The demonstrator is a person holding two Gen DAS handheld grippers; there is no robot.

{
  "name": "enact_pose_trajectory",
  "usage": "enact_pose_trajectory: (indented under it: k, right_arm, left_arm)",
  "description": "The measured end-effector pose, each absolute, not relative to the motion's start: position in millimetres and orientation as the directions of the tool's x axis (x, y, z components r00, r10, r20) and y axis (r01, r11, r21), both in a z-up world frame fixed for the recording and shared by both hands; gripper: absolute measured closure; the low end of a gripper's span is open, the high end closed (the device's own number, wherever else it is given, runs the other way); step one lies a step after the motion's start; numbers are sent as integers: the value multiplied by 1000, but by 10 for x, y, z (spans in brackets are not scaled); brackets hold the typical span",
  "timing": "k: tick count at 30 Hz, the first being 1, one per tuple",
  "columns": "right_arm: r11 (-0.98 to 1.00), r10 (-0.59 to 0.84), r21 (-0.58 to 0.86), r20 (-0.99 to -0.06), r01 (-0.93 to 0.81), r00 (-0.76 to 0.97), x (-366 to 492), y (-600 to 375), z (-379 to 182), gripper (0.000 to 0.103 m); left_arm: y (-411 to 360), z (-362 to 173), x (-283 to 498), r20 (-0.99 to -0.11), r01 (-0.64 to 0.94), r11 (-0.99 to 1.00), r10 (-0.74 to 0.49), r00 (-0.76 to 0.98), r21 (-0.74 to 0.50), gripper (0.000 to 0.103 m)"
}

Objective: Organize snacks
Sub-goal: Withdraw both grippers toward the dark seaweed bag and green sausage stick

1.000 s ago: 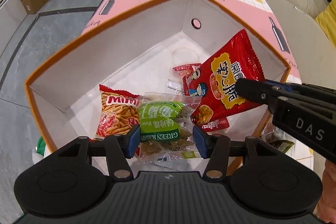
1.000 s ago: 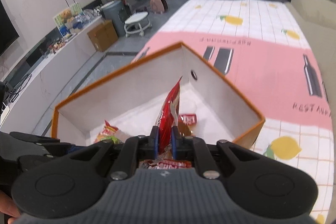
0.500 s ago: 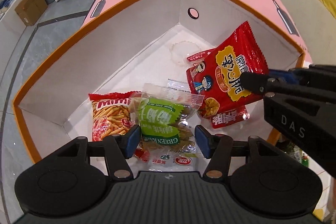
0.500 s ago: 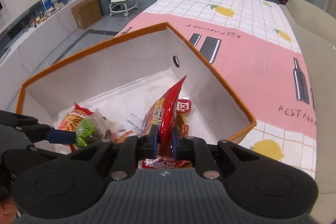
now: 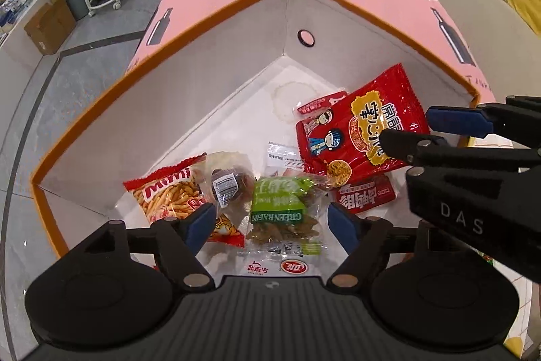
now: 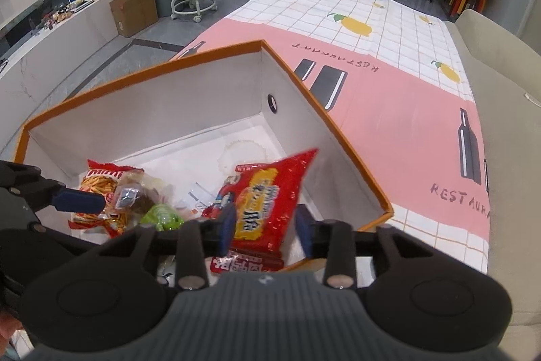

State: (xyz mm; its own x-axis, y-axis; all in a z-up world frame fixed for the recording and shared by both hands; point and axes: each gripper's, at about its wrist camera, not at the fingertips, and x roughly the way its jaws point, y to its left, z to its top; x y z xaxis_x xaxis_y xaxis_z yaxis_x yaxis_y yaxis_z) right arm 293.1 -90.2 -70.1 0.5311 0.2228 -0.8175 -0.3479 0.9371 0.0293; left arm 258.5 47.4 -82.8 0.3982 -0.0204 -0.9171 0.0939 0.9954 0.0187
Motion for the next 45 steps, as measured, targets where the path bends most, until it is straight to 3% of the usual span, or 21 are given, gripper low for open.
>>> enact_pose_trajectory:
  k: [10,15,28,34,41,45]
  right_arm:
    - [935,258,54,-782,-350,567,2769,-957,-407,37]
    - [942,237,31,-765,-333,599,2644,-1047,-292,32]
    - [967,232,91,-695,-236,681,2111,-1550,37,31]
    - [976,202,88,-694,-197,691,1804,-1787,-42,31]
    - [982,189,124,-705,-144,683,1429,-2087,-248,31]
    - [993,113,59,-724,-102,680,1241,-2156,-435,31]
  left_arm:
    - [507,-550,2406,-889,89,996,-17,458,27,15]
    - [500,-375,2263,-859,80,996,1,512,49,15]
    - [348,21,1747,-769,104,994,-36,638,39,15]
    - [190,80,1501,-730,156,986,-69,680,53,26]
    - [77,-13,1308,-727,170,984,-159,668,-59,38]
    - [-66,-113,1188,-717,208,976,-185,672,-57,43]
